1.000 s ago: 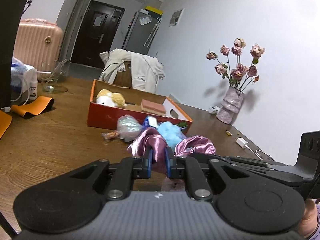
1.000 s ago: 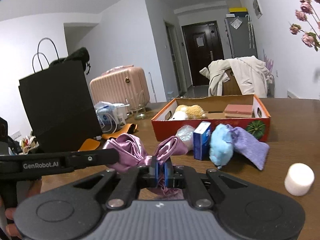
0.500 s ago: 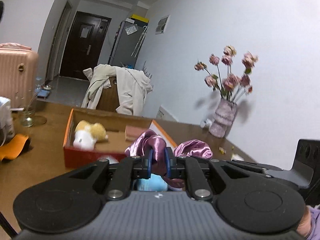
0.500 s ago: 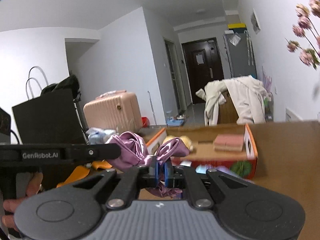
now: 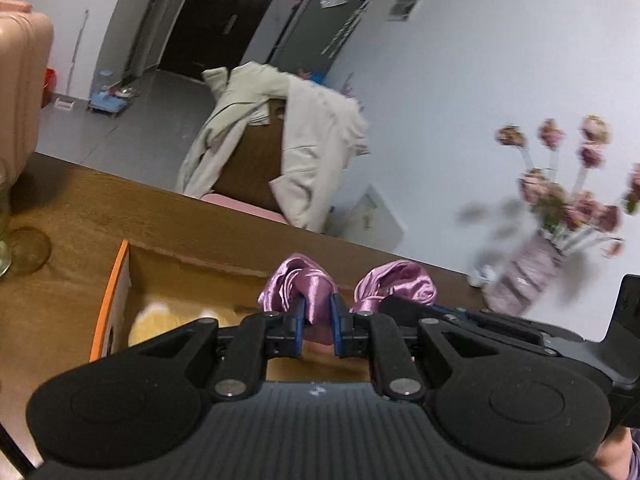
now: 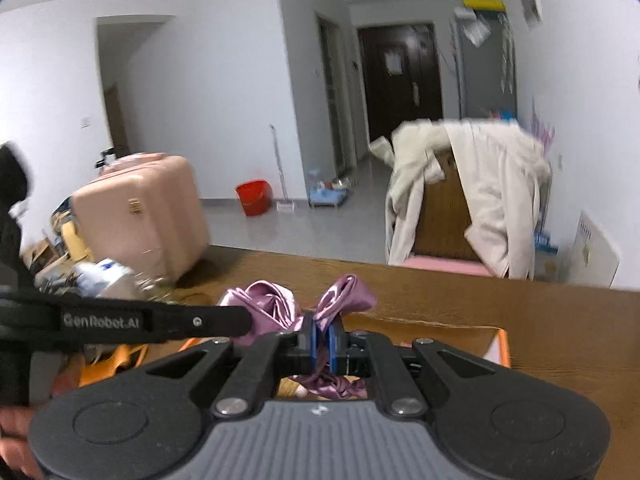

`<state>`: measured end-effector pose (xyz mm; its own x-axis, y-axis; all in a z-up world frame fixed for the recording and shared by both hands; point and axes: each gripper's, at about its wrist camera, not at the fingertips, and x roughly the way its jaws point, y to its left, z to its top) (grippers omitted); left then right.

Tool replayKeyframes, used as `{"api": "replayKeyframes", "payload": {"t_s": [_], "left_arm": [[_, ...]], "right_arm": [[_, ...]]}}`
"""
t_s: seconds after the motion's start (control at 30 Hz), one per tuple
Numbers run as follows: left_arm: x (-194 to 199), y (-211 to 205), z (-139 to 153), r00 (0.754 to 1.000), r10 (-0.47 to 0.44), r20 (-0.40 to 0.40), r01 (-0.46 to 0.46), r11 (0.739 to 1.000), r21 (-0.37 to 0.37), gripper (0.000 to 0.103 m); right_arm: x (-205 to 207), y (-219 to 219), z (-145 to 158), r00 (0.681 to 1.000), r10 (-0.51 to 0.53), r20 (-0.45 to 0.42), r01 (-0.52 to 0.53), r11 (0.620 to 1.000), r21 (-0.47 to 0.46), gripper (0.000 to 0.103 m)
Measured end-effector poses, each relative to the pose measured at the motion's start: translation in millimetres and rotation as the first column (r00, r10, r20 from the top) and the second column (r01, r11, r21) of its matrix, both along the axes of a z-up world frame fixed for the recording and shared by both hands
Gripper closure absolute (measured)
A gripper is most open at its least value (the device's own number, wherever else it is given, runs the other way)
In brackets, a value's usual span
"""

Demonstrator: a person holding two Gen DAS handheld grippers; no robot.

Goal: Organize soft objects
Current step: 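Carry the pink satin bow with both tools over the box, then open both tools to drop the bow in the box and withdraw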

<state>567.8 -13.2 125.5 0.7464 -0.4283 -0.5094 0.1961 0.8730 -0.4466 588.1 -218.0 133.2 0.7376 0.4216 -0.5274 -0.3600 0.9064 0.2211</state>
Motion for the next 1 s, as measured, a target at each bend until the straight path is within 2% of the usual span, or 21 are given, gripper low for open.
{"api": "replayKeyframes", "payload": {"t_s": [0.07, 0.13, 0.2, 0.27, 0.33, 0.4, 0.5, 0.57, 0.63, 0.67, 0.73, 0.87, 1.0], "left_arm": [[28, -2, -14, 0.999, 0.015, -0.038, -0.015, 1.000, 0.003, 0.090], [52, -8, -33, 0.996, 0.039, -0.086, -0.035, 0.998, 0.044, 0.090], [67, -14, -53, 0.990, 0.038, -0.132, -0.024, 0.994, 0.106, 0.090], [76, -19, -72, 0.982, 0.044, -0.184, -0.011, 0.984, 0.178, 0.088], [78, -19, -85, 0.978, 0.036, -0.207, 0.002, 0.983, 0.185, 0.088], [75, -19, -89, 0.983, 0.025, -0.183, 0.012, 0.980, 0.197, 0.087], [74, -17, -89, 0.980, 0.015, -0.199, 0.021, 0.983, 0.182, 0.083], [72, -14, -84, 0.977, 0.031, -0.209, 0.009, 0.982, 0.187, 0.078], [66, -10, -74, 0.979, 0.045, -0.201, -0.006, 0.981, 0.192, 0.070], [61, -7, -67, 0.981, 0.043, -0.189, -0.008, 0.983, 0.183, 0.066], [47, -1, -50, 0.985, 0.037, -0.169, -0.004, 0.982, 0.190, 0.066], [10, 7, -9, 0.995, 0.020, -0.094, 0.000, 0.979, 0.206, 0.063], [-41, 21, 35, 1.000, 0.021, -0.002, -0.020, 0.971, 0.239, 0.054]], "right_arm": [[32, 2, -21, 0.998, -0.030, -0.064, 0.032, 0.999, 0.041, 0.097], [59, 4, -46, 0.991, -0.051, -0.126, 0.059, 0.996, 0.065, 0.097], [73, 7, -69, 0.986, -0.063, -0.158, 0.070, 0.997, 0.042, 0.097], [81, 15, -88, 0.982, -0.076, -0.175, 0.070, 0.997, -0.040, 0.092], [84, 18, -94, 0.974, -0.070, -0.215, 0.060, 0.997, -0.054, 0.092], [84, 21, -93, 0.976, -0.080, -0.202, 0.062, 0.994, -0.092, 0.092], [82, 31, -92, 0.979, -0.081, -0.186, 0.053, 0.987, -0.151, 0.089], [79, 33, -87, 0.981, -0.087, -0.174, 0.060, 0.985, -0.160, 0.086], [77, 31, -79, 0.985, -0.083, -0.154, 0.058, 0.986, -0.157, 0.073], [73, 28, -73, 0.986, -0.083, -0.146, 0.061, 0.987, -0.150, 0.071], [61, 21, -57, 0.988, -0.080, -0.132, 0.062, 0.988, -0.139, 0.070], [24, 11, -15, 0.995, -0.071, -0.066, 0.060, 0.987, -0.152, 0.068], [-29, -8, 35, 0.999, -0.048, 0.012, 0.050, 0.982, -0.180, 0.053]]}}
